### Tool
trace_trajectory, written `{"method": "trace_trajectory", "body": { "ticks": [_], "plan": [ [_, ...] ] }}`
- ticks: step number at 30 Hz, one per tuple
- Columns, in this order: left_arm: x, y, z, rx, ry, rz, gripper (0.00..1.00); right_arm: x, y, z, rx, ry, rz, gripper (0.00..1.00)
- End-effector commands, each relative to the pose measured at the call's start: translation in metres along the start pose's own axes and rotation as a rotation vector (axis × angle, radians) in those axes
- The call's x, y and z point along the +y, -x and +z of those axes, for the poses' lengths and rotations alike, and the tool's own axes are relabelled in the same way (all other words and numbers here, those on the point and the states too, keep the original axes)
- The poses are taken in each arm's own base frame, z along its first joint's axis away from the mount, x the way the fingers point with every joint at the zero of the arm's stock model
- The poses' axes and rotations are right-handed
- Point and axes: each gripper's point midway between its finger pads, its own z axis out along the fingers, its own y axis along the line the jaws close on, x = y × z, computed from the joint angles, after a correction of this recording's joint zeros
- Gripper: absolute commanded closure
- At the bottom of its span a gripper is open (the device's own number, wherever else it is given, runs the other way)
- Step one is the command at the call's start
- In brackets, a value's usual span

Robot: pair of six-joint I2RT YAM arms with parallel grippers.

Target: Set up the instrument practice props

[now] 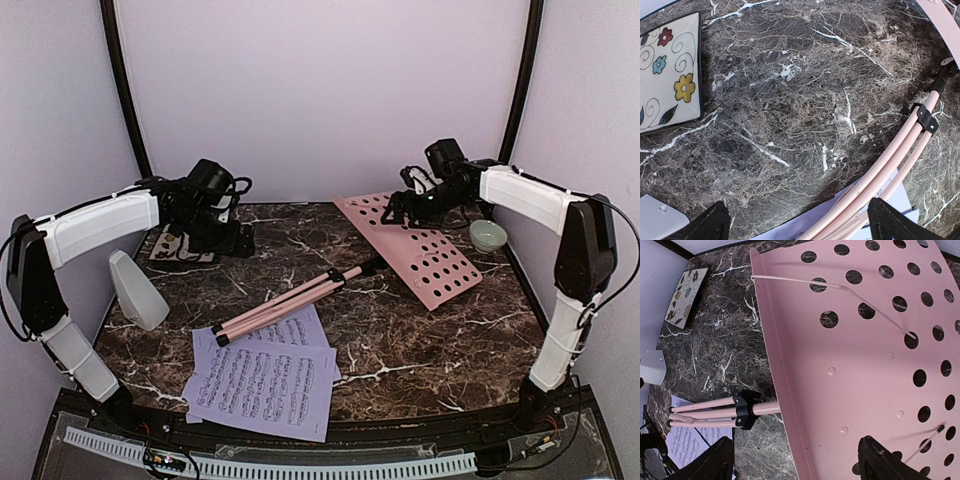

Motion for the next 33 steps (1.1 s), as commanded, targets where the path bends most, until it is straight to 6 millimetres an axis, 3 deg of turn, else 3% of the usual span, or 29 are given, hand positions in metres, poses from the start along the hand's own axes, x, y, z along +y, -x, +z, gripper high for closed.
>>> {"method": "trace_trajectory", "body": {
  "ticks": [1, 15, 21, 27, 33],
  "plan": [
    [-0.009, 0.003, 0.000, 0.001, -0.031, 0.005, 0.01, 0.023, -0.001, 0.008, 0.050, 0.036, -0.072, 0.17],
    [-0.018, 0.010, -0.004, -0.016, -0.073, 0.065, 0.01, 0.039, -0.020, 0.053, 0.183, 0.024, -0.150, 0.37],
    [-0.020, 0.012, -0.001, -0.017, -0.082, 0.068, 0.01, 0.045, -0.021, 0.057, 0.192, 0.039, -0.165, 0.41],
    [-0.024, 0.013, 0.001, -0.022, -0.103, 0.072, 0.01, 0.036, -0.028, 0.064, 0.240, -0.026, -0.200, 0.60],
    [-0.027, 0.015, 0.001, -0.030, -0.120, 0.072, 0.01, 0.030, -0.038, 0.070, 0.283, -0.050, -0.204, 0.65]
  ]
}}
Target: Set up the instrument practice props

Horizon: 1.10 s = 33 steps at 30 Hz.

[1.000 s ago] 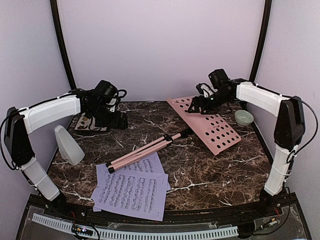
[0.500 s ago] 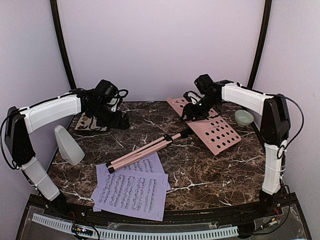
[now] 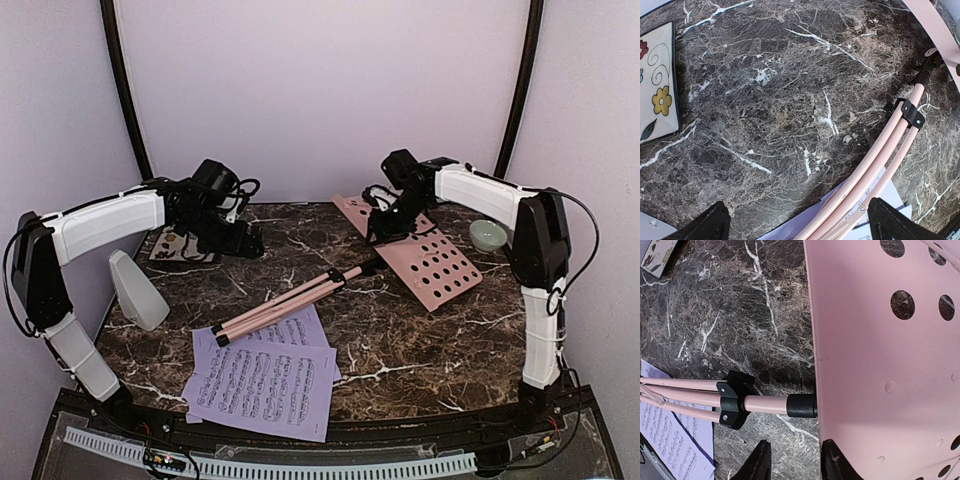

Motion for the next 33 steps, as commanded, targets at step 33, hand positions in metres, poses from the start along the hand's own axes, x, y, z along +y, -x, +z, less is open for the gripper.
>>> {"method": "trace_trajectory", "body": {
  "ticks": [33],
  "plan": [
    [-0.016, 0.019, -0.029, -0.107, -0.086, -0.031, 0.01, 0.036, 0.072, -0.134, -0.315, -0.227, -0.126, 1.00]
  ]
}}
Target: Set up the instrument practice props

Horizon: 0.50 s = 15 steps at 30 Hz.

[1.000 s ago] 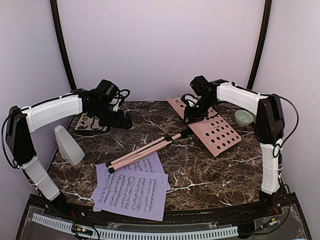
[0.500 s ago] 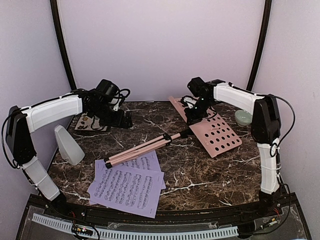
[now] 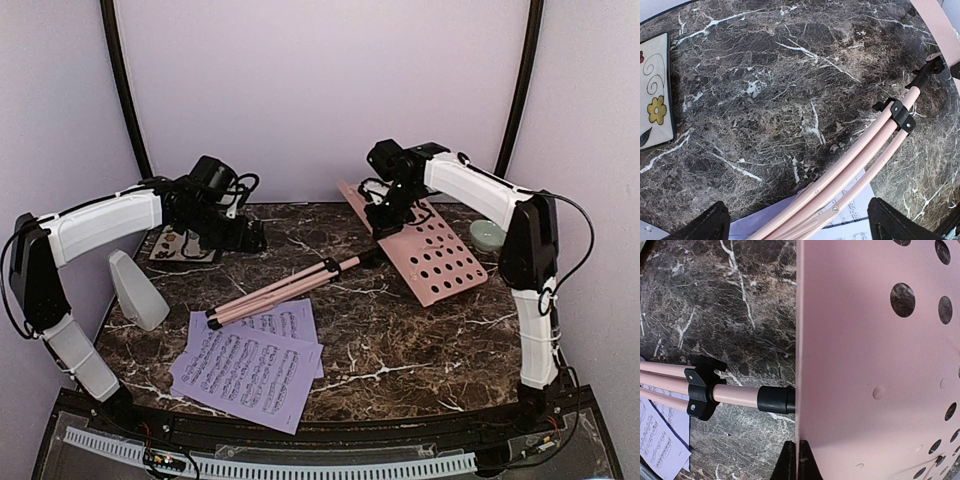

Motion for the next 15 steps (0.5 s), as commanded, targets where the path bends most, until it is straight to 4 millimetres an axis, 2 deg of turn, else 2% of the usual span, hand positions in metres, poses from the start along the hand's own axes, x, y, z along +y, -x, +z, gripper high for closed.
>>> {"method": "trace_trajectory", "body": {
  "ticks": [1, 7, 10, 15],
  "plan": [
    [-0.008, 0.010, -0.027, -0.073, -0.040, -0.019, 0.01, 0.013, 0.067, -0.139, -0.408, -0.036, -0.060, 1.00],
    [-0.011, 0.022, -0.050, -0.144, -0.058, -0.048, 0.01, 0.014, 0.078, -0.219, -0.611, -0.157, -0.095, 1.00],
    [-0.014, 0.031, -0.065, -0.192, -0.072, -0.055, 0.01, 0.021, 0.081, -0.262, -0.739, -0.236, -0.140, 1.00],
    [-0.021, 0.045, -0.091, -0.279, -0.117, -0.052, 0.01, 0.041, 0.082, -0.343, -0.973, -0.178, -0.149, 1.00]
  ]
}}
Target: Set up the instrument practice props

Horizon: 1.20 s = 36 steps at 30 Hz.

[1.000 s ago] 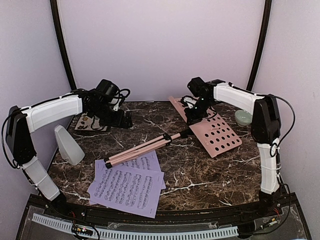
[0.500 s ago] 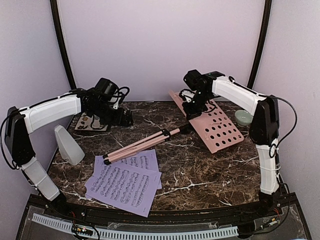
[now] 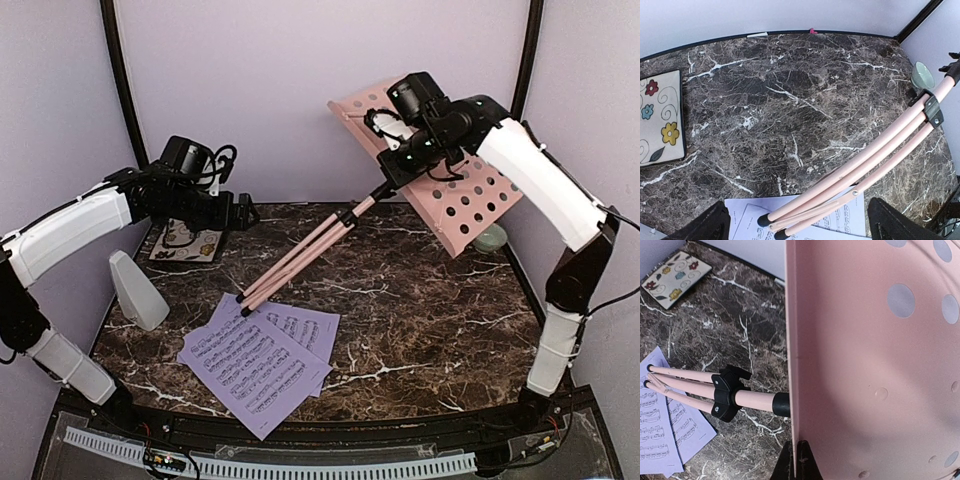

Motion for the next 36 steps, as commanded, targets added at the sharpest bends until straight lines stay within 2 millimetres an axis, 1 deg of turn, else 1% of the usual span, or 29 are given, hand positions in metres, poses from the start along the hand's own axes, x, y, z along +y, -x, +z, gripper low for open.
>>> {"method": "trace_trajectory", "body": {
  "ticks": [1, 3, 4, 6, 7, 10, 11, 13, 16, 17, 18, 21, 23, 25, 28, 31, 34, 36],
  "plan": [
    [-0.014, 0.020, -0.028, -0.104, -0.061, -0.004, 0.01, -0.034, 0.114, -0.147, -0.604, -0.056, 0.111, 1.00],
    [-0.017, 0.025, -0.034, -0.129, -0.077, -0.002, 0.01, -0.034, 0.125, -0.177, -0.692, -0.049, 0.104, 1.00],
    [-0.019, 0.026, -0.038, -0.138, -0.087, 0.001, 0.01, -0.034, 0.129, -0.188, -0.724, -0.050, 0.096, 1.00],
    [-0.022, 0.028, -0.043, -0.152, -0.109, 0.008, 0.01, -0.034, 0.135, -0.207, -0.771, -0.070, 0.060, 1.00],
    [-0.024, 0.030, -0.046, -0.160, -0.119, 0.013, 0.01, -0.032, 0.136, -0.213, -0.782, -0.090, 0.031, 1.00],
    [-0.033, 0.029, -0.049, -0.177, -0.165, 0.042, 0.01, -0.029, 0.135, -0.220, -0.775, -0.204, -0.075, 1.00],
    [-0.037, 0.030, -0.050, -0.184, -0.187, 0.059, 0.01, -0.026, 0.135, -0.222, -0.771, -0.241, -0.109, 1.00],
    [-0.048, 0.029, -0.051, -0.189, -0.229, 0.097, 0.01, -0.026, 0.134, -0.225, -0.760, -0.320, -0.153, 1.00],
    [-0.064, 0.028, -0.051, -0.214, -0.264, 0.162, 0.01, -0.030, 0.138, -0.239, -0.785, -0.397, -0.161, 1.00],
    [-0.065, 0.027, -0.048, -0.219, -0.264, 0.178, 0.01, -0.032, 0.139, -0.245, -0.791, -0.430, -0.160, 1.00],
    [-0.075, 0.022, -0.046, -0.221, -0.280, 0.210, 0.01, -0.031, 0.141, -0.249, -0.799, -0.454, -0.170, 1.00],
    [-0.094, 0.017, -0.042, -0.265, -0.286, 0.315, 0.03, -0.033, 0.146, -0.261, -0.807, -0.541, -0.191, 1.00],
    [-0.105, 0.018, -0.040, -0.311, -0.271, 0.380, 0.06, -0.031, 0.150, -0.271, -0.824, -0.570, -0.201, 1.00],
    [-0.112, 0.024, -0.037, -0.362, -0.252, 0.427, 0.07, -0.029, 0.152, -0.279, -0.834, -0.600, -0.224, 1.00],
    [-0.119, 0.039, -0.032, -0.438, -0.198, 0.474, 0.13, -0.023, 0.155, -0.282, -0.826, -0.639, -0.268, 1.00],
    [-0.132, 0.051, -0.027, -0.493, -0.179, 0.526, 0.19, -0.016, 0.156, -0.282, -0.824, -0.655, -0.299, 1.00],
    [-0.143, 0.057, -0.022, -0.528, -0.191, 0.563, 0.29, -0.012, 0.157, -0.287, -0.836, -0.656, -0.310, 1.00],
    [-0.146, 0.061, -0.017, -0.548, -0.186, 0.567, 0.35, -0.009, 0.157, -0.288, -0.837, -0.662, -0.322, 1.00]
  ]
}}
